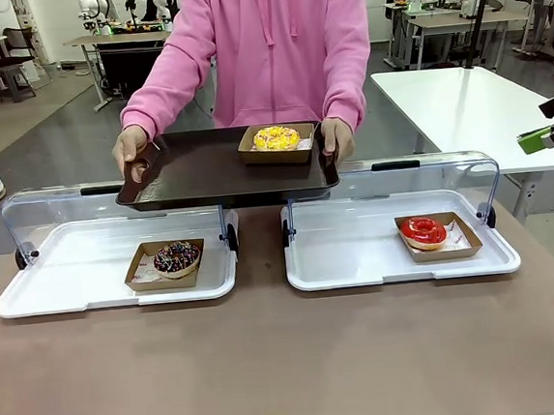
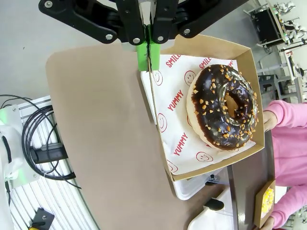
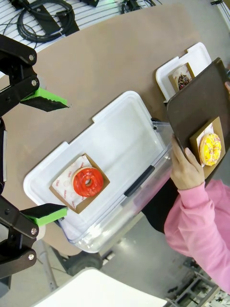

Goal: Provide the desired donut to the person.
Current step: Place the picked Paper togo box onto the Handle tray extended by the person.

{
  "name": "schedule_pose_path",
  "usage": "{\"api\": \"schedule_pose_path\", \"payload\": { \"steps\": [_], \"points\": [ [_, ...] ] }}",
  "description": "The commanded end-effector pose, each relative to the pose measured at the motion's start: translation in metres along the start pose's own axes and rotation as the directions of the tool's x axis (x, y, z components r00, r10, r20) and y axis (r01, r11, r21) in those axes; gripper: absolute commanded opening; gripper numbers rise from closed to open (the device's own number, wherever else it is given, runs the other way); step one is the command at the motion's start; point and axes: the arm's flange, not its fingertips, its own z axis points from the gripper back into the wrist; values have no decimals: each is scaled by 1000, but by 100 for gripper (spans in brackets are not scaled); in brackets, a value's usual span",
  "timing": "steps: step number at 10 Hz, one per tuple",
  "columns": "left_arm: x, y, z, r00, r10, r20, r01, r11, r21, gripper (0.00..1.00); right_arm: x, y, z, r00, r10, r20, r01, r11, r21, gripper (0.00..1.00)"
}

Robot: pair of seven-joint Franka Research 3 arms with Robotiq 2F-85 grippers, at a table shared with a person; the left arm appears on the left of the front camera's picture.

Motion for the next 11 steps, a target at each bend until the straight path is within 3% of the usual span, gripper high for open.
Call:
{"api": "schedule_pose_path", "payload": {
  "steps": [1,8,9,11],
  "points": [
    [0,-1,-2,1000,20,-20,-20,1000,3,0,-1,1,0,1000,-14,-25,13,1000,-10,100],
    [0,0,0,1000,0,0,0,1000,0,1,-1,1,0,1000,-14,-25,13,1000,-10,100],
    [25,30,-4,997,78,6,-78,997,-21,1,-1,1,0,1000,-14,-25,13,1000,-10,100],
    [65,98,-22,992,114,-60,-120,989,-93,1,-1,1,0,1000,-14,-25,13,1000,-10,100]
  ]
}}
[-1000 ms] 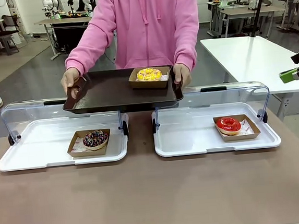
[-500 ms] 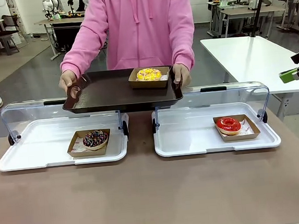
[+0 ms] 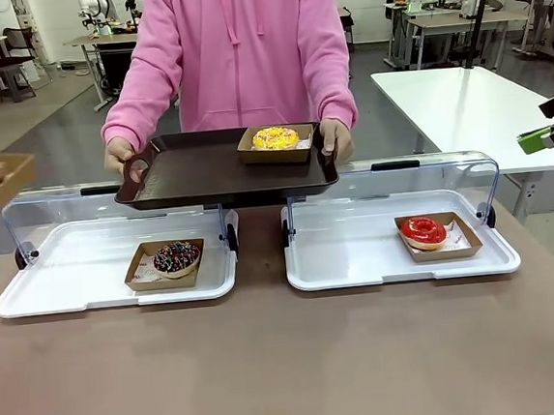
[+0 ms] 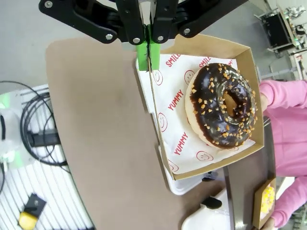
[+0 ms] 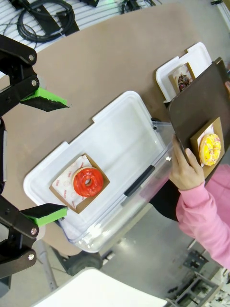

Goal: Provide the desired donut to the person.
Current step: Place the picked Paper togo box onto the Handle tray extended by the person.

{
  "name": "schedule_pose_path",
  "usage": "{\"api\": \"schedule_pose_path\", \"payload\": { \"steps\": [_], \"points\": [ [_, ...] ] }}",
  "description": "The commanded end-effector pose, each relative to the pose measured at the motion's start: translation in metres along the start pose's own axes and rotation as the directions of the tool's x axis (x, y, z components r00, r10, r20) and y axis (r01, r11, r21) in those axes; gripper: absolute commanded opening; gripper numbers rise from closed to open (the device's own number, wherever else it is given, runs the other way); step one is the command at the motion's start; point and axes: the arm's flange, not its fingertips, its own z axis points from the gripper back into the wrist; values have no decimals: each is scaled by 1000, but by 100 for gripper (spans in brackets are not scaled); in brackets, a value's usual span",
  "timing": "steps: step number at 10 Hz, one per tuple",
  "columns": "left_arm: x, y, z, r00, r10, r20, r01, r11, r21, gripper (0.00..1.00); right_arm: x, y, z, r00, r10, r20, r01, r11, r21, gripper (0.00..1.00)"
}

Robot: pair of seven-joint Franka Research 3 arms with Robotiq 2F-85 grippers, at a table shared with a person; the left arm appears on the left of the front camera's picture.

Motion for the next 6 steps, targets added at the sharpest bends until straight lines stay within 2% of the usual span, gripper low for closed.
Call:
{"api": "schedule_pose_path", "payload": {
  "steps": [1,3,4,6],
  "points": [
    [30,74,-6,992,125,-30,-126,991,-46,1,-1,1,0,1000,-13,-25,13,1000,-10,100],
    [62,128,-29,964,259,-56,-263,963,-66,1,-1,1,0,1000,-13,-25,13,1000,-10,100],
    [79,162,-54,945,314,-88,-320,946,-62,1,-1,1,0,1000,-13,-25,13,1000,-10,100],
    [98,208,-103,936,339,-97,-347,934,-83,1,-1,1,0,1000,-13,-25,13,1000,-10,100]
  ]
}}
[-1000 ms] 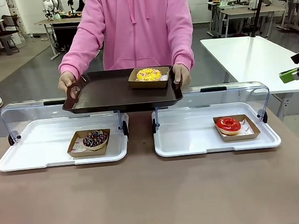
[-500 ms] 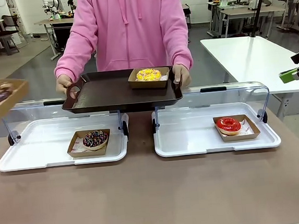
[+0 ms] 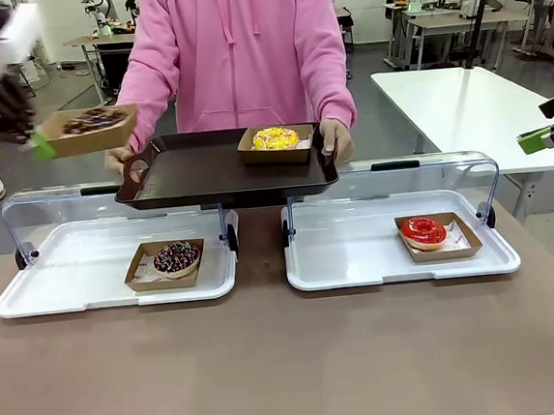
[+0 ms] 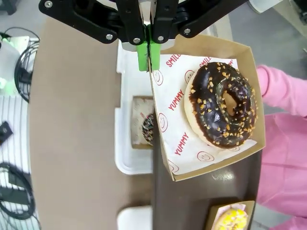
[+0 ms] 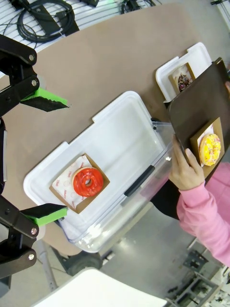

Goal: Provide the desired donut to the person.
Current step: Place the picked Paper togo box onto the Handle tray extended by the person.

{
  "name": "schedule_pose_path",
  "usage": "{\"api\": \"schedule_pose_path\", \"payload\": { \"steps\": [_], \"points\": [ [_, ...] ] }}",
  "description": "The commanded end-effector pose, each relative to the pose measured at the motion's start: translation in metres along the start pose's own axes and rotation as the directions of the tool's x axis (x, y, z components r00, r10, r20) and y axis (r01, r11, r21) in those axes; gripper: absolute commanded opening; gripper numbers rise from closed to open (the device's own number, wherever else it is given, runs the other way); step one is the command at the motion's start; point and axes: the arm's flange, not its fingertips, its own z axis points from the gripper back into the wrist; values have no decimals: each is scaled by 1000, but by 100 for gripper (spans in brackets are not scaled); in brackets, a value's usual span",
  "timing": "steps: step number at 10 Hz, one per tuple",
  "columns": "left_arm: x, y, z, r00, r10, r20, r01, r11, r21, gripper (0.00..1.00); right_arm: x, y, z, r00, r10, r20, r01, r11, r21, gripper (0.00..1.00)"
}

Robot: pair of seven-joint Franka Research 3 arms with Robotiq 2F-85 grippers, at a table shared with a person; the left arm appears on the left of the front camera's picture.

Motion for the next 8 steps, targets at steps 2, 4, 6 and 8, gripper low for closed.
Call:
{"api": "schedule_pose_path", "payload": {
  "steps": [2,4,6,8],
  "points": [
    [30,48,-53,1000,7,8,-8,999,42,1,-1,1,-1,1000,-14,-26,13,1000,-10,100],
    [41,54,-89,993,-113,16,113,994,16,1,-1,1,-1,1000,-14,-26,13,1000,-10,100],
    [51,47,-127,982,-189,-4,189,982,21,1,-1,1,-1,1000,-14,-26,13,1000,-10,100],
    [60,45,-154,977,-211,-41,212,977,11,1,-1,1,-1,1000,-14,-26,13,1000,-10,100]
  ]
}}
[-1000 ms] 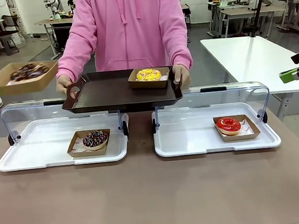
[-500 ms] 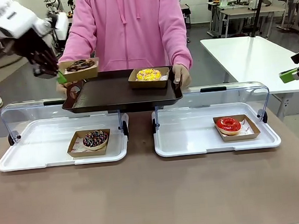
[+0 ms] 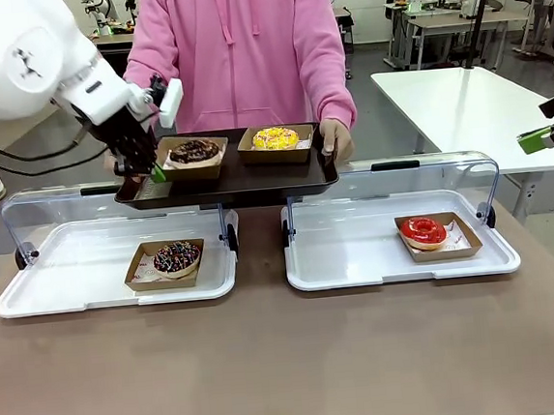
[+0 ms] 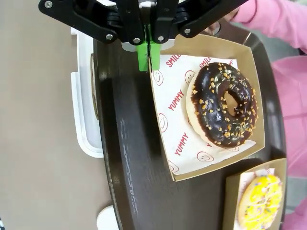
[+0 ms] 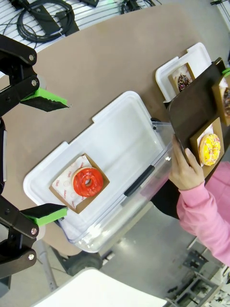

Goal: Provide the desired donut to the person.
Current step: Place the picked Paper togo box onto the Handle tray extended by the person.

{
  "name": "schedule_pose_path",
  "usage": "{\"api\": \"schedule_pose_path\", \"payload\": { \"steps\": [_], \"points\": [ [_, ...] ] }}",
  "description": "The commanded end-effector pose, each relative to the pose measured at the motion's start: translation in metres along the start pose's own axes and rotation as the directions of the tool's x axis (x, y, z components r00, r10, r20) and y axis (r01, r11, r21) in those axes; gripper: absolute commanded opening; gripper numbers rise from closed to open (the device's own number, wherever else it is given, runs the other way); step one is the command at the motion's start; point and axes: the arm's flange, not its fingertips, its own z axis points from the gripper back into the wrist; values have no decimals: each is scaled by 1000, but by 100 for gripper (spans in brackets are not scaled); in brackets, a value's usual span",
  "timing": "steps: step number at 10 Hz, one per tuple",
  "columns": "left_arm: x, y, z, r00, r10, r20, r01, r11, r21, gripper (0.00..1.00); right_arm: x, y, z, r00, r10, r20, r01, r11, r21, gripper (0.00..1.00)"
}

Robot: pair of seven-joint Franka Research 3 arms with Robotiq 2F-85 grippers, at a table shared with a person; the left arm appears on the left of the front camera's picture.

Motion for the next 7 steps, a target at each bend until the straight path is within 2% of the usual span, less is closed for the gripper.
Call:
{"api": "schedule_pose_path", "payload": {
  "steps": [1,3,4,5,6,7],
  "points": [
    [1,3,-11,1000,-13,-25,13,999,38,1,-1,1,-1,1000,-13,-26,13,1000,-11,100],
    [8,2,-9,999,-3,-35,4,999,36,1,-1,1,-1,1000,-13,-26,13,1000,-11,100],
    [11,2,-5,999,23,-41,-22,999,34,58,-1,1,-1,1000,-13,-26,13,1000,-11,100],
    [14,1,3,999,23,-39,-21,999,39,58,-1,1,-1,1000,-13,-26,13,1000,-11,100],
    [16,1,9,999,25,-48,-23,999,44,100,-1,1,-1,1000,-13,-26,13,1000,-11,100],
    [17,0,15,998,65,-22,-65,998,-2,61,-1,1,-1,1000,-13,-26,13,1000,-11,100]
  ]
}}
